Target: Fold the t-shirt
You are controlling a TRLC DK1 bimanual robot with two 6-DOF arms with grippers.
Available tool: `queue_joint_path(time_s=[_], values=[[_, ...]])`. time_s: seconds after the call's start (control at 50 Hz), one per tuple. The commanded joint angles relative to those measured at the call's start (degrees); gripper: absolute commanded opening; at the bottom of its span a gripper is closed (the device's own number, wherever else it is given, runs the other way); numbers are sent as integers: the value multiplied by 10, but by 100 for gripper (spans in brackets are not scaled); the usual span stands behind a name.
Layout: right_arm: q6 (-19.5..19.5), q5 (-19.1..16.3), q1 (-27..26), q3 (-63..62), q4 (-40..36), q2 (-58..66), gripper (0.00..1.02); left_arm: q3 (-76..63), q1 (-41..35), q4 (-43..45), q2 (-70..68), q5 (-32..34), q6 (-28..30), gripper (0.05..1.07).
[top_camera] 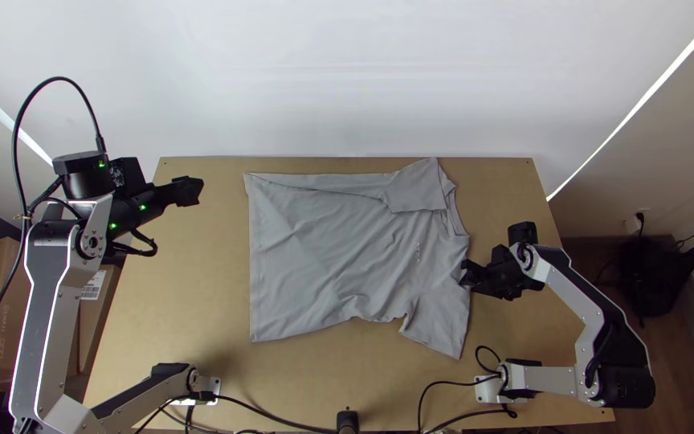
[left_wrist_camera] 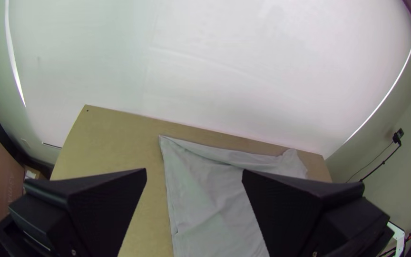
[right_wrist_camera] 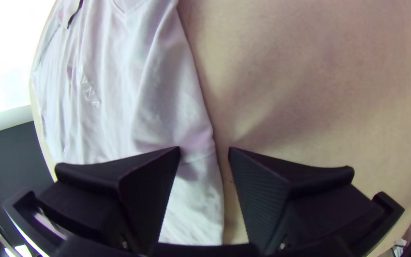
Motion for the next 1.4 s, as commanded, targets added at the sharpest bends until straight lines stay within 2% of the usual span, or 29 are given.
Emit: queue_joint_path(time_s=[0.0, 0.1, 0.26, 0.4, 0.52, 0.68, 0.74, 0.94, 1.3, 1.38], values=[[7, -1, 14, -39, 34, -13, 24, -8, -3, -32, 8, 5, 22, 102], [8, 7, 19, -63, 73, -39, 3, -18, -14, -93, 15, 7, 80, 102], [10, 9, 20, -73, 77, -61, 2, -67, -37, -227, 10, 14, 206, 102], [16, 10, 20, -72, 75, -79, 2, -143, -51, -321, 5, 13, 290, 101], [28, 10, 26, -70, 75, -90, 2, -229, -73, -329, -25, -9, 339, 101], [43, 10, 38, -68, 75, -96, 2, -309, -169, -312, -52, -52, 329, 100], [54, 10, 48, -68, 75, -102, 2, -321, -197, -289, -49, -51, 304, 92], [90, 10, 66, -68, 75, -125, 2, -349, -314, -215, -4, -48, 215, 91], [96, 11, 62, -65, 75, -135, 2, -351, -372, -204, 111, -47, 182, 91], [96, 11, 60, -65, 75, -135, 2, -350, -383, -200, 119, -48, 175, 82]])
